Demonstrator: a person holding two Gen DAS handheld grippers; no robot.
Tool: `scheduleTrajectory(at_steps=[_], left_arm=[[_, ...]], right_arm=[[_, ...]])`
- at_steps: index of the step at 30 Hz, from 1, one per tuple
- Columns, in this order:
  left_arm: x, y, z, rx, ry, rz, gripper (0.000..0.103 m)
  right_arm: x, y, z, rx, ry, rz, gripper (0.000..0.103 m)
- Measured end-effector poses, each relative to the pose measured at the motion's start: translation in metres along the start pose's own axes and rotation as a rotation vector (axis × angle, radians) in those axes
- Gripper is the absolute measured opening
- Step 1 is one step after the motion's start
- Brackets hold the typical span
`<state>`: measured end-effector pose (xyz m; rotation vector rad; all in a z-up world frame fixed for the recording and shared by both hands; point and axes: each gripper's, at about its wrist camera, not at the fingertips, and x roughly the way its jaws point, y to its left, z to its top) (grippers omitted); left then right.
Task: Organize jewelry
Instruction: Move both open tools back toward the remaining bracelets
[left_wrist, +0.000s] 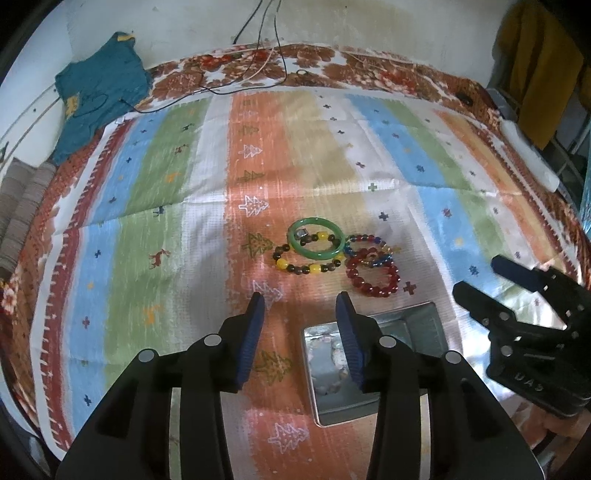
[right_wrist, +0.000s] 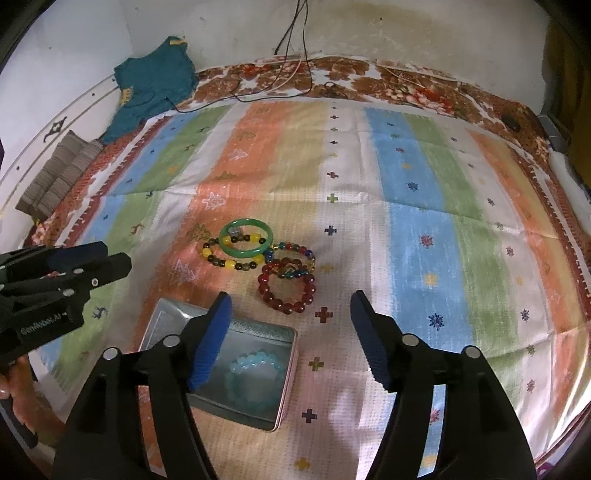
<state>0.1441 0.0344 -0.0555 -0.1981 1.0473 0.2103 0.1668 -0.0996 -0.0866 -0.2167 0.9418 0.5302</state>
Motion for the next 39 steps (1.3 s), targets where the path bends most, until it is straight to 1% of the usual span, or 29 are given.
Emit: scheduleTrajectory(at_steps=[3,9,17,27,39], left_arm=[[0.004,0.000,0.003,0.012,0.006,0.014,0.040],[0.011,0.001,0.008,0.015,0.017,0.022,0.044],[0.028,0.008,0.020,-0.013,0.049,0.025,0.046],[0.056,0.010,0.033,-0.015,0.088,0.041,0.047],[0.077,0.003,0.044,0.008,0.115,0.049,0.049]], right_arm=[[0.004,-0.002,0.001,0.004,0.010,-0.008,0.067],[0.011,-0.002,0.004,0.002,0.031,-0.016,0.069],[0.025,-0.002,0.013,-0.002,0.060,-0.025,0.073],[0.051,-0.009,0.025,0.013,0.114,-0.027,0.073],[0.075,-0.011,0.036,0.011,0.148,-0.042,0.074]])
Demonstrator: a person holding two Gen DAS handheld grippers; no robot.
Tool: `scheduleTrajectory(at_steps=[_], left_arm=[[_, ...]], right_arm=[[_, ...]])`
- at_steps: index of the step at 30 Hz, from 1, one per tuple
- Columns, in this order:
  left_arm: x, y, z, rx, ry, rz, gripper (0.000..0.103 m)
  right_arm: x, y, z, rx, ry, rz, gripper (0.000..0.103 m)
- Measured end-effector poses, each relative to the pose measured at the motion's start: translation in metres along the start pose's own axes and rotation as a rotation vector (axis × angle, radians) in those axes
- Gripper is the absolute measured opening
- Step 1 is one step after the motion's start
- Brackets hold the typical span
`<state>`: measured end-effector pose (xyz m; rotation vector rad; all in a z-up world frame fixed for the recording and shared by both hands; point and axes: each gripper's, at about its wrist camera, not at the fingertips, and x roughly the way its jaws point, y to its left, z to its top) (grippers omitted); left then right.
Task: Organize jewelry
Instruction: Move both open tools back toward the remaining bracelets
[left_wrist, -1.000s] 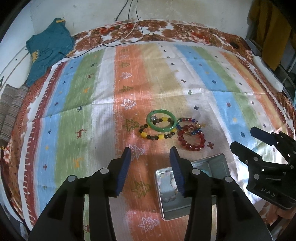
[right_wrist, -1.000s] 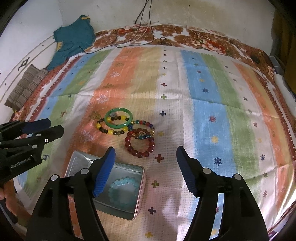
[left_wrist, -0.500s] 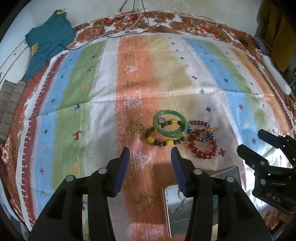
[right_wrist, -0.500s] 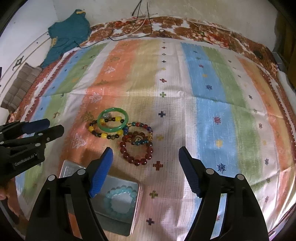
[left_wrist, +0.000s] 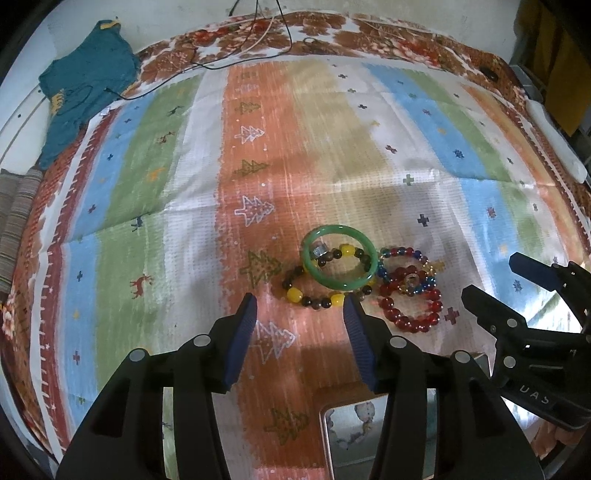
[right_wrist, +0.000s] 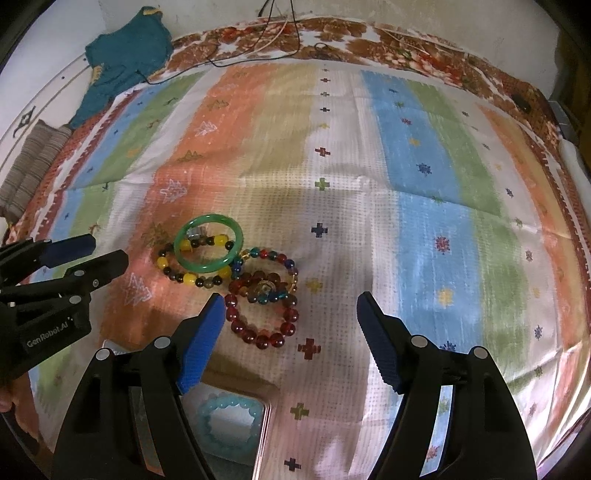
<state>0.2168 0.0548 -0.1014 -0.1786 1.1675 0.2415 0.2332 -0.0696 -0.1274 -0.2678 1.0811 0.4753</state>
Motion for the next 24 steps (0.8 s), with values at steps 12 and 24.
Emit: scheduleTrajectory(at_steps=[12,24], left_arm=[[0.022,-0.001,0.012,0.007,0.035,0.002,0.052],[0.039,-0.007,0.020,0.024,0.062,0.005,0.053]], right_arm=[[0.025,-0.002,0.007,-0.002,0.041,-0.022,0.074],[0.041,-0.001,0.016,-0.015,0.064,-0.026,0.074]])
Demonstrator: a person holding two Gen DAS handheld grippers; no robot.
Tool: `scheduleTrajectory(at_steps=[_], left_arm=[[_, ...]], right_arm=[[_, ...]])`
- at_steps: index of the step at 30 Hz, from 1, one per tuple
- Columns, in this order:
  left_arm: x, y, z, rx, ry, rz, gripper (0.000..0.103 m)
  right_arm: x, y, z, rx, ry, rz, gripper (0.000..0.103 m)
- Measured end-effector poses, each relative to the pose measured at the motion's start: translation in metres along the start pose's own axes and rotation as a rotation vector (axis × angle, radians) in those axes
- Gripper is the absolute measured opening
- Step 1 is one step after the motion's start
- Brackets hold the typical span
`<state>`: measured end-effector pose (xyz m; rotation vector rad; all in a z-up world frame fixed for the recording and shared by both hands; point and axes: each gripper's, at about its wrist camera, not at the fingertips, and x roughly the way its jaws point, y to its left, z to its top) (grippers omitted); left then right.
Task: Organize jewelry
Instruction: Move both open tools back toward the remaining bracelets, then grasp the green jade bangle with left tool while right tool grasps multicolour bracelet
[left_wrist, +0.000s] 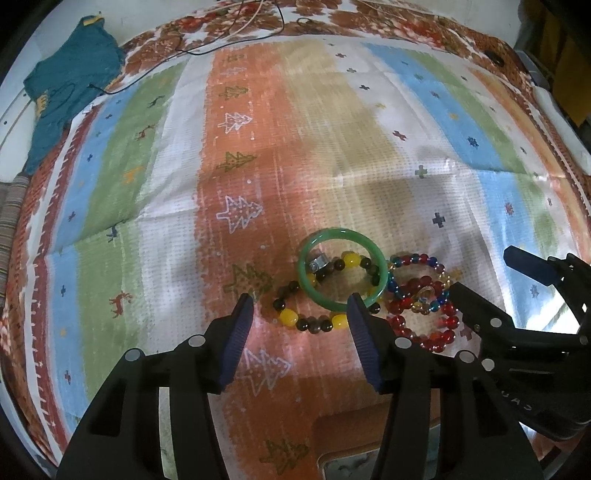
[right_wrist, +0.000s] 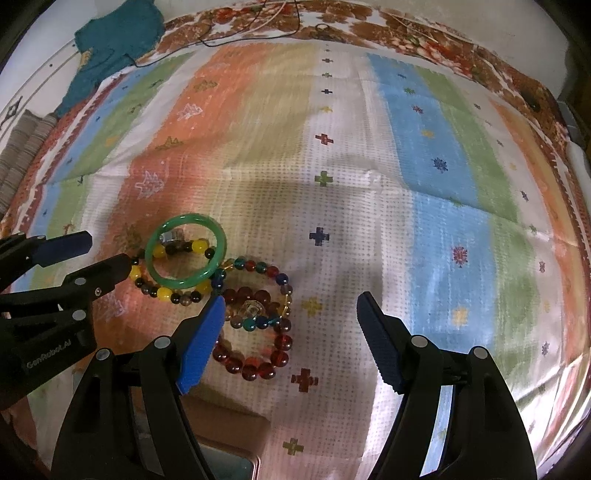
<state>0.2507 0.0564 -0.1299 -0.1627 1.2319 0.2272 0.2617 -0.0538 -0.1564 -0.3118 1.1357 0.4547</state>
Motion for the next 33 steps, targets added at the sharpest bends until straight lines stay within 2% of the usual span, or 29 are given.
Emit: scheduleTrajectory(at_steps=[27,29,33], left_arm=[[0.043,0.007,0.020,-0.011,0.072,-0.002,0.053],[0.046,0.007,0.020,-0.008,0.077,0.001,0.050],[0.054,0.009,0.018,-0.008,0.095,0.001,0.032]], right_arm=[[0.037,-0.004,0.014,-0.007,0.077,-0.011,0.073],[0.039,-0.003,0.016,-0.009,0.077,-0.015,0.064],[0.048,-0.004,0.016,-0.007,0.101,-0.008,0.055]])
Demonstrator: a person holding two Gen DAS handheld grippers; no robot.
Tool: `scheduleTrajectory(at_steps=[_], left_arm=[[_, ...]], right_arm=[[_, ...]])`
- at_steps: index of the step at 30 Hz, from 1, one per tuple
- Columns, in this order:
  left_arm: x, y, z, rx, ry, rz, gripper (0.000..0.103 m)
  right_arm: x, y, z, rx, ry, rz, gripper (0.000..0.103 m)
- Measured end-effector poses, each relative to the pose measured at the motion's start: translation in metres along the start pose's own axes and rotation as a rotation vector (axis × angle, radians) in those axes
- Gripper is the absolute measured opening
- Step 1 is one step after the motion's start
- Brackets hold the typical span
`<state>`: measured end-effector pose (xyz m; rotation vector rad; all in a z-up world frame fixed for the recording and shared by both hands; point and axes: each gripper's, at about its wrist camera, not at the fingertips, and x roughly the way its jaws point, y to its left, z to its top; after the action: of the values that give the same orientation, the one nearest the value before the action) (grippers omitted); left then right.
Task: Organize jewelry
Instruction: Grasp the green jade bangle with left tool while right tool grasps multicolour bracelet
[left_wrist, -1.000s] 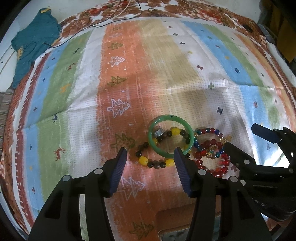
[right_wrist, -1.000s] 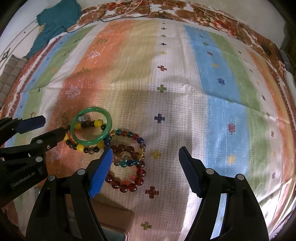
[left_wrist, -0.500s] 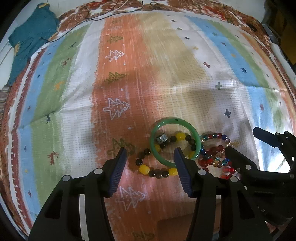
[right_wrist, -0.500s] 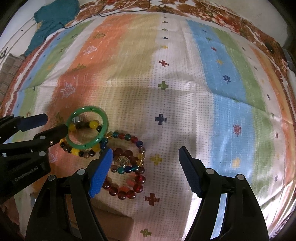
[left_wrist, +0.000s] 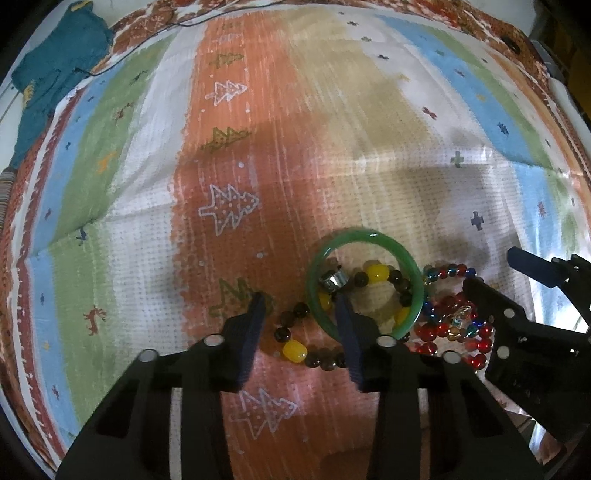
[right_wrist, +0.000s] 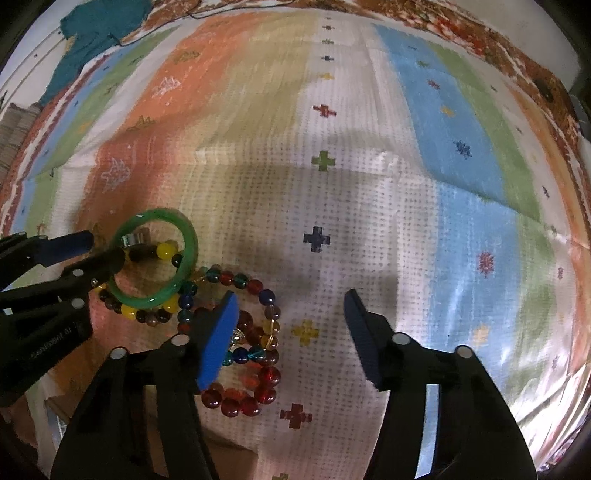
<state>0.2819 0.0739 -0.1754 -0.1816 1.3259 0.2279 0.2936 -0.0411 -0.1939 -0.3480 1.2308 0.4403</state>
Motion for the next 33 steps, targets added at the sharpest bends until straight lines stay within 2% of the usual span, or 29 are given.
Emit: scheduleTrajectory(at_steps=[1,2,4,6,7,10,13,33], left_arm=[[0.001,0.000,0.000,0.000,0.004,0.000,0.025],[0.003,0.001,-0.001,-0.002,0.004,-0.009,0.024],[0.005,0.001,-0.001,-0.003,0.002,-0.009,0.024],[0.005,0.001,-0.001,0.002,-0.001,-0.003,0.021],[0.005,0.001,-0.001,0.002,-0.003,0.005,0.012],[0.004,0.002,-0.002,-0.001,-0.005,0.013,0.009],[0.003,0.001,-0.002,0.004,-0.009,0.019,0.009],[-0.044,-0.001,-0.006,-0.017,-0.102,0.011,0.007]], right_arm=[[0.001,-0.001,0.000,0.003,-0.002,0.006,0.055],[0.002,-0.002,0.000,0.007,-0.004,0.015,0.052],[0.003,-0.003,0.001,0.008,-0.002,0.022,0.037],[0.005,-0.003,0.001,-0.001,0.003,0.021,0.033],[0.006,-0.003,0.000,-0.004,0.003,0.024,0.032],[0.006,0.001,-0.002,-0.027,-0.002,0.019,0.026],[0.006,0.007,-0.004,-0.049,-0.005,0.037,0.013],[-0.031,0.004,-0.006,-0.044,-0.103,0.059,0.010]])
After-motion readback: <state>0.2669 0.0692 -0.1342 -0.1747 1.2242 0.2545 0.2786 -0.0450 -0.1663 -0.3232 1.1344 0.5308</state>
